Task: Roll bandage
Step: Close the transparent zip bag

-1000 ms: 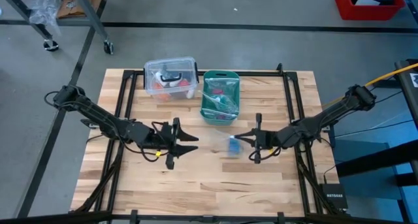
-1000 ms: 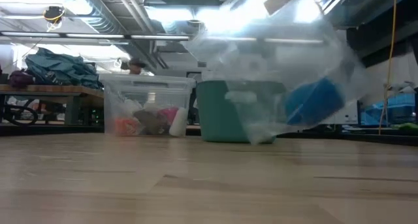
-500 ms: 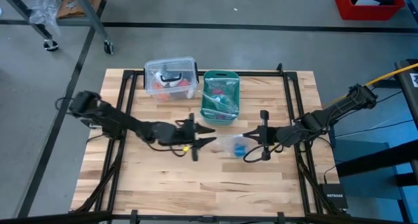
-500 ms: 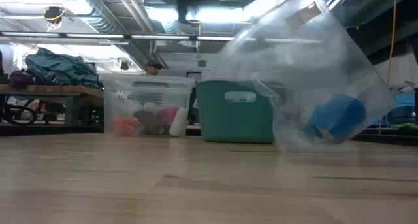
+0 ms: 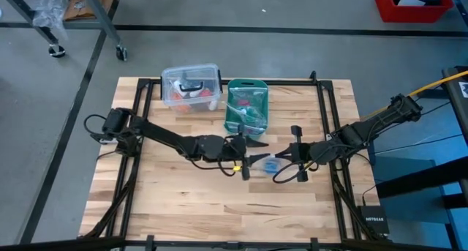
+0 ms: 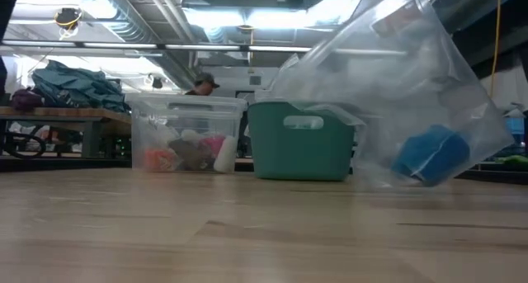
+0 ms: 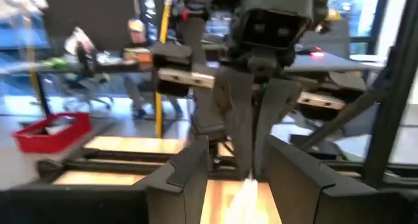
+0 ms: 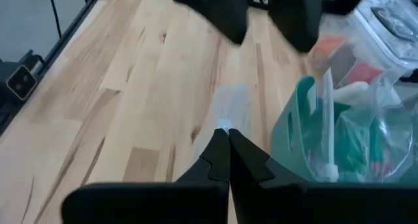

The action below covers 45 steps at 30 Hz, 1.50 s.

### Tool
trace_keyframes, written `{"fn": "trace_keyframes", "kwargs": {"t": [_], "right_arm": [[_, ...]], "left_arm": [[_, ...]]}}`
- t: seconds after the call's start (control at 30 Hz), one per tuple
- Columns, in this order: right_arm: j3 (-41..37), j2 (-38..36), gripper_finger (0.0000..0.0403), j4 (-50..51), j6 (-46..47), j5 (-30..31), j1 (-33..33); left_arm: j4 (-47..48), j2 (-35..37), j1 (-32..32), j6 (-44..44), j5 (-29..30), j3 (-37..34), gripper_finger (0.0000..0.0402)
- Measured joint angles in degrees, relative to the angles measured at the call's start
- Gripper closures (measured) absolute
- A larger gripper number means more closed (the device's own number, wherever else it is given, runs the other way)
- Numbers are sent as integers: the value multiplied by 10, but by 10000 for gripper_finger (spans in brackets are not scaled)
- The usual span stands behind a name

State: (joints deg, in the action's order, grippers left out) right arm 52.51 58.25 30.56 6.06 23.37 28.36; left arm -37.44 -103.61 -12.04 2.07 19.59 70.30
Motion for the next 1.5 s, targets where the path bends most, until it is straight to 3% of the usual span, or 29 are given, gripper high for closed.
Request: {"fn": "trace_keyframes", "kwargs": {"t": [0.43, 0.97, 1.5], "right_arm": [[0, 6, 403, -61, -4, 26, 0], [0, 35, 403, -100, -4, 15, -4], [0, 34, 403, -98, -4, -1, -3]], "left_arm": [[43, -1, 13, -58, -76, 7, 266], [70, -1, 12, -57, -107, 7, 269], [82, -1, 11, -61, -117, 7, 392]]}}
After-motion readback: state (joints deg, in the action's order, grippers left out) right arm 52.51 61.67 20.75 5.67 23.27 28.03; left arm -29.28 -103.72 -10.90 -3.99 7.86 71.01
